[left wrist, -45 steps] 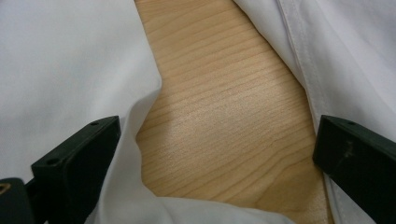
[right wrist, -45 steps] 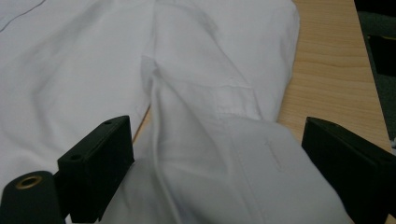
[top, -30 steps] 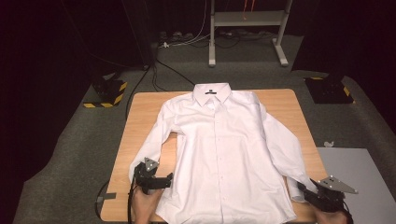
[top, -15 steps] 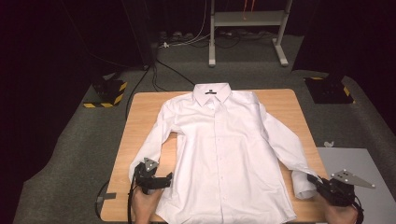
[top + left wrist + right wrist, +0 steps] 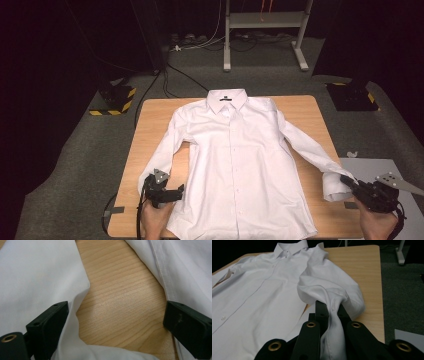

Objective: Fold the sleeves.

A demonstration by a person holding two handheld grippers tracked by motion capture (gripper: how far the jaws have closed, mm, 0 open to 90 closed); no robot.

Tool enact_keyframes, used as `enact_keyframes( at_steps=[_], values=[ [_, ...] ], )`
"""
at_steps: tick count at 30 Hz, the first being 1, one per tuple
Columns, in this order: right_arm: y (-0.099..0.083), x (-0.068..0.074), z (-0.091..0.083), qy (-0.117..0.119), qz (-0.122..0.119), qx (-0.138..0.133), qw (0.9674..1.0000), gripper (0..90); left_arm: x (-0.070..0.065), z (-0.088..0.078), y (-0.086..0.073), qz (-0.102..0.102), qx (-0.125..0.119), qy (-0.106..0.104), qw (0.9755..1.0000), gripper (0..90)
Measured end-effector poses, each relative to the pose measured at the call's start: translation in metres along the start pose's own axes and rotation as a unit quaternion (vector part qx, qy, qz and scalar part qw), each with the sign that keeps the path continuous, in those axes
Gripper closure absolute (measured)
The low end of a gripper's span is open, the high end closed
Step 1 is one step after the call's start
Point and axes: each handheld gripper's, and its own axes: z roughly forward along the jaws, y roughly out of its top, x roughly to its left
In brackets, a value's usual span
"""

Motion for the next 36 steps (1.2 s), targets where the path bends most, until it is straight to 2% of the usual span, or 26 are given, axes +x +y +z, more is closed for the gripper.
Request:
enact_keyframes(
  at_steps=[11, 20, 36],
  values=[
    [0.037, 0.0, 0.003, 0.005, -0.01, -0.013, 0.9999, 86.3, 0.0, 0.0, 0.0, -0.001, -0.001, 0.001, 1.0, 8.0],
    [0.053, 0.004, 0.009, 0.012, -0.019, -0.014, 0.9996, 86.2, 0.0, 0.0, 0.0, -0.002, -0.002, 0.001, 1.0, 8.3],
    [0.09, 0.025, 0.017, 0.032, -0.048, -0.026, 0.998, 86.2, 0.0, 0.0, 0.0, -0.002, -0.002, 0.001, 1.0, 8.5]
  ],
)
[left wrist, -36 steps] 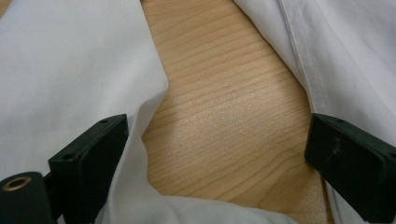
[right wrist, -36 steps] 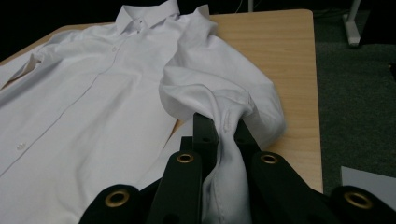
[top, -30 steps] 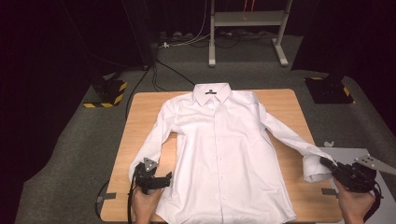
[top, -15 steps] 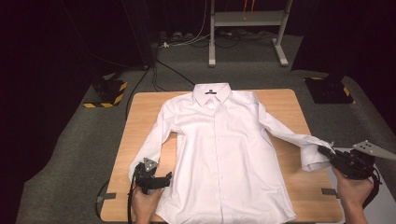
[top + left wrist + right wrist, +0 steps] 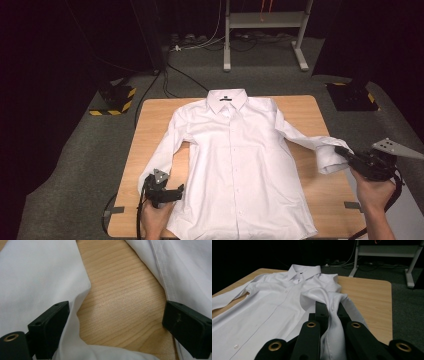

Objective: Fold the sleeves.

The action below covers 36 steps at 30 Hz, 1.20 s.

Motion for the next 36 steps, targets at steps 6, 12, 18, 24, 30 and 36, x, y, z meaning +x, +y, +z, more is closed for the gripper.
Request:
enact_keyframes(
  at_steps=[6, 12, 18, 24, 30, 36],
  values=[
    [0.012, 0.01, 0.01, 0.011, -0.011, 0.002, 0.9999, 86.3, 0.0, 0.0, 0.0, 0.001, 0.0, 0.0, 1.0, 8.6],
    [0.018, 0.014, 0.017, 0.017, -0.012, 0.002, 0.9998, 86.3, 0.0, 0.0, 0.0, 0.002, 0.0, -0.001, 1.0, 8.6],
    [0.026, 0.018, 0.022, 0.023, -0.013, 0.0, 0.9997, 86.3, 0.0, 0.0, 0.0, 0.002, 0.0, -0.001, 1.0, 8.6],
    [0.029, 0.02, 0.025, 0.025, -0.014, 0.001, 0.9996, 86.3, 0.0, 0.0, 0.0, 0.002, 0.0, -0.001, 1.0, 8.6],
    [0.032, 0.021, 0.03, 0.03, -0.009, 0.001, 0.9995, 86.3, 0.0, 0.0, 0.0, 0.002, 0.0, -0.001, 1.0, 8.6],
    [0.036, 0.027, 0.035, 0.037, -0.013, 0.001, 0.9992, 86.3, 0.0, 0.0, 0.0, 0.003, 0.0, -0.001, 1.0, 8.6]
  ],
)
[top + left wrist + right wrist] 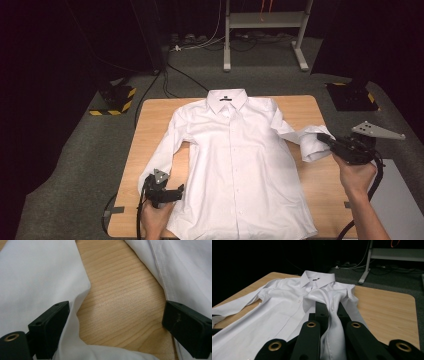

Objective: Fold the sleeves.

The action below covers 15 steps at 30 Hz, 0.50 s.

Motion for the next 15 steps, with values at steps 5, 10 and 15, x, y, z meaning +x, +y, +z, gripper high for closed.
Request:
enact_keyframes(
  at_steps=[5, 10, 15],
  values=[
    [0.005, 0.006, 0.006, 0.005, -0.004, 0.001, 1.0, 86.3, 0.0, 0.0, 0.0, 0.0, 0.0, 0.0, 1.0, 8.6],
    [0.012, 0.013, 0.014, 0.013, -0.01, 0.004, 0.9999, 86.3, 0.0, 0.0, 0.0, 0.0, 0.0, 0.0, 1.0, 8.6],
    [0.02, 0.02, 0.021, 0.018, -0.016, 0.005, 0.9997, 86.3, 0.0, 0.0, 0.0, 0.0, 0.0, 0.0, 1.0, 8.6]
  ],
)
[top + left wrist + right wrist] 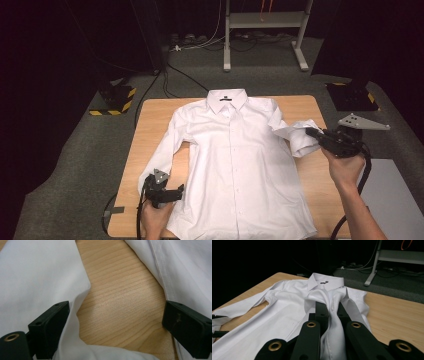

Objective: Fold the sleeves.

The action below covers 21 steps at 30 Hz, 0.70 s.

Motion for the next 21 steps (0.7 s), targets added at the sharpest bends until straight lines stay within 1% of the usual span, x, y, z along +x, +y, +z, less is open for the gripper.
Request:
enact_keyframes(
  at_steps=[2, 3, 4, 9, 11, 13, 16, 21],
  values=[
    [0.002, 0.001, 0.002, 0.001, -0.001, 0.001, 1.0, 86.3, 0.0, 0.0, 0.0, 0.0, 0.0, 0.0, 1.0, 8.6],
    [0.005, 0.004, 0.006, 0.004, -0.002, 0.002, 1.0, 86.3, 0.0, 0.0, 0.0, 0.0, 0.0, 0.0, 1.0, 8.6],
    [0.005, 0.004, 0.006, 0.004, -0.002, 0.002, 1.0, 86.3, 0.0, 0.0, 0.0, 0.0, 0.0, 0.0, 1.0, 8.6],
    [0.012, 0.011, 0.019, 0.01, -0.005, 0.007, 0.9999, 86.3, 0.0, 0.0, 0.0, 0.0, 0.0, 0.0, 1.0, 8.6],
    [0.016, 0.014, 0.027, 0.015, -0.005, 0.009, 0.9998, 86.3, 0.0, 0.0, 0.0, 0.0, 0.0, 0.0, 1.0, 8.6],
    [0.017, 0.014, 0.029, 0.017, -0.004, 0.009, 0.9998, 86.3, 0.0, 0.0, 0.0, 0.0, 0.0, 0.0, 1.0, 8.6],
    [0.021, 0.016, 0.039, 0.023, 0.003, 0.01, 0.9997, 86.3, 0.0, 0.0, 0.0, 0.0, 0.0, 0.0, 1.0, 8.6],
    [0.025, 0.019, 0.045, 0.024, 0.002, 0.01, 0.9997, 86.3, 0.0, 0.0, 0.0, 0.0, 0.0, 0.0, 1.0, 8.6]
  ],
)
